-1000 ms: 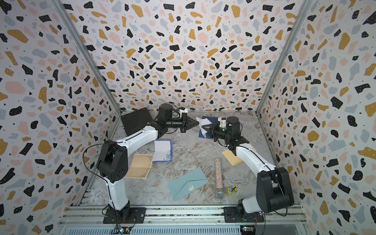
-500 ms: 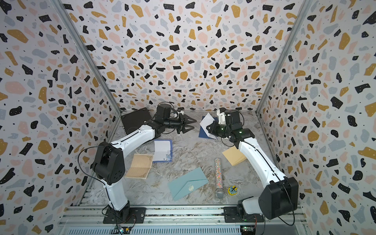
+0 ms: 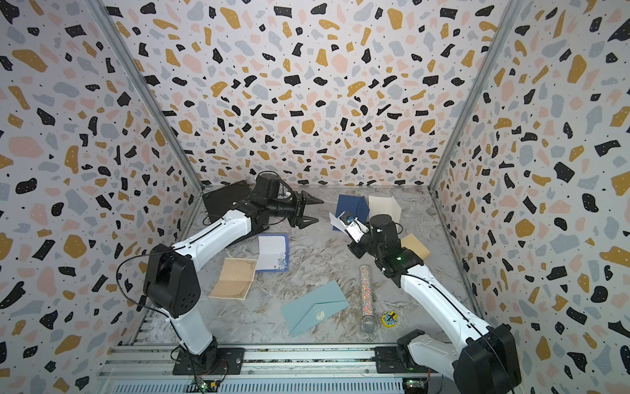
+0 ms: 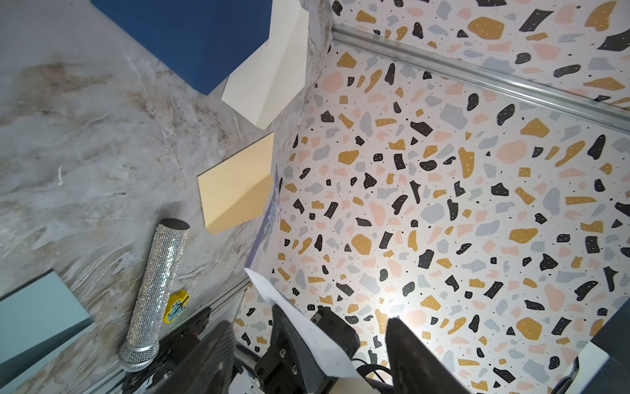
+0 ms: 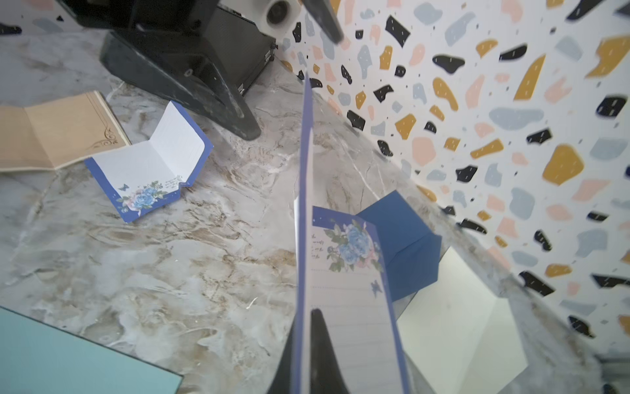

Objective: Take the letter paper out of the envelope
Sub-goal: Unfold the letter paper.

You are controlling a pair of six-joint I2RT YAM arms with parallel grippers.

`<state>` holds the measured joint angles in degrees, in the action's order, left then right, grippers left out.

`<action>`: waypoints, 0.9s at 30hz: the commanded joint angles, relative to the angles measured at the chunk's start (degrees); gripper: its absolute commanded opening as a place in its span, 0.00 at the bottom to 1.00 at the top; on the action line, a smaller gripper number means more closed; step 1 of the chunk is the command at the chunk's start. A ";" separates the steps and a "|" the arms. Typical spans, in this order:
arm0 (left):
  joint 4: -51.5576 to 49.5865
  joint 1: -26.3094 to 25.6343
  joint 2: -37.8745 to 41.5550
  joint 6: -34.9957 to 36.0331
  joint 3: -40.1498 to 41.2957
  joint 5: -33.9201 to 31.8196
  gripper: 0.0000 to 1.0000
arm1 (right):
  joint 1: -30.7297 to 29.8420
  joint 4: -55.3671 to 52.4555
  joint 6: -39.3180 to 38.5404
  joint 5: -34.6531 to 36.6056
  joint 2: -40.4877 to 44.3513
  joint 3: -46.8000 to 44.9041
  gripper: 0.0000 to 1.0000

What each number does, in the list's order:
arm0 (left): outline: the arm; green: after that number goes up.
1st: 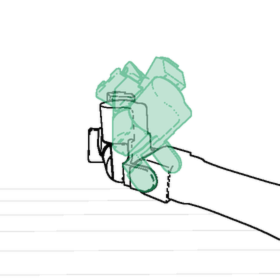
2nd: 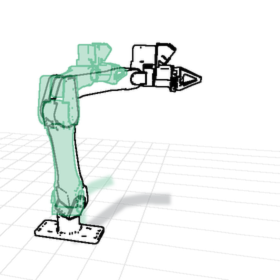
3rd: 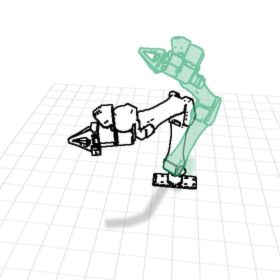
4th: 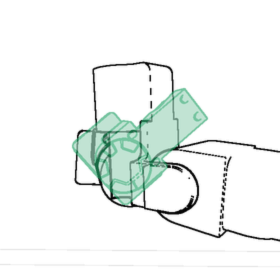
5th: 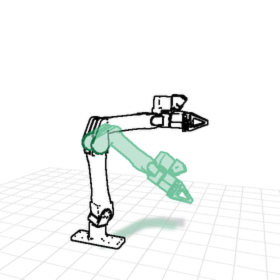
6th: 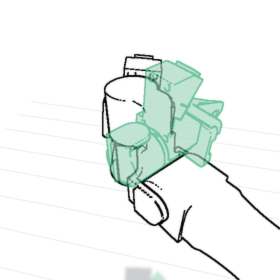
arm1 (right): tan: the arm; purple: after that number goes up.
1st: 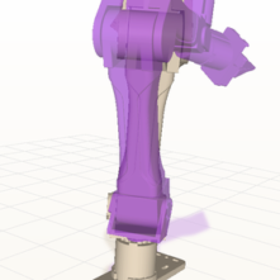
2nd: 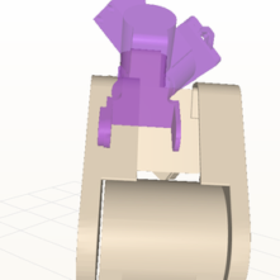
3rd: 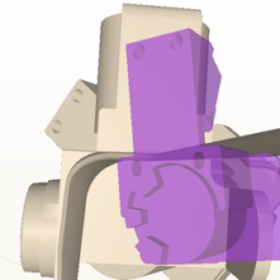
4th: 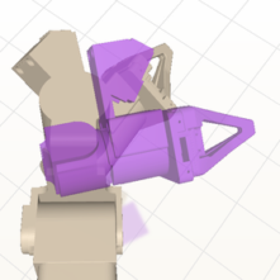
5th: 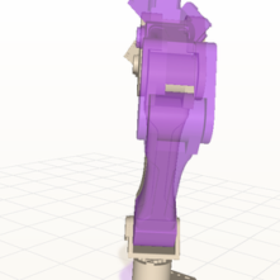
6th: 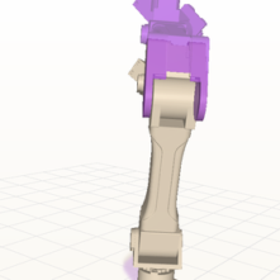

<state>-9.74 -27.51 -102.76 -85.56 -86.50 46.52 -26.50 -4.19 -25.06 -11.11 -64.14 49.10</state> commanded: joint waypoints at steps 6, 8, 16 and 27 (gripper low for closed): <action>-7.29 -1.19 1.65 6.39 1.74 3.90 0.75 | -3.40 -1.42 -20.39 0.00 1.85 -1.20 0.00; -7.46 -1.39 1.20 6.83 2.12 4.06 0.75 | -4.48 -1.33 -22.33 0.97 1.68 -1.44 0.00; -3.44 -1.94 -0.77 4.73 4.38 5.07 0.64 | -7.05 1.07 -24.70 3.04 1.39 -2.02 0.00; 3.86 -2.03 -1.54 -0.66 8.64 5.42 0.55 | -7.68 5.92 -25.04 3.72 -0.20 -2.77 0.00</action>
<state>-11.68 -29.34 -103.70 -83.90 -79.02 50.74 -33.78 -0.54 -49.95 -7.60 -64.42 46.41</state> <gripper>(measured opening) 0.557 0.047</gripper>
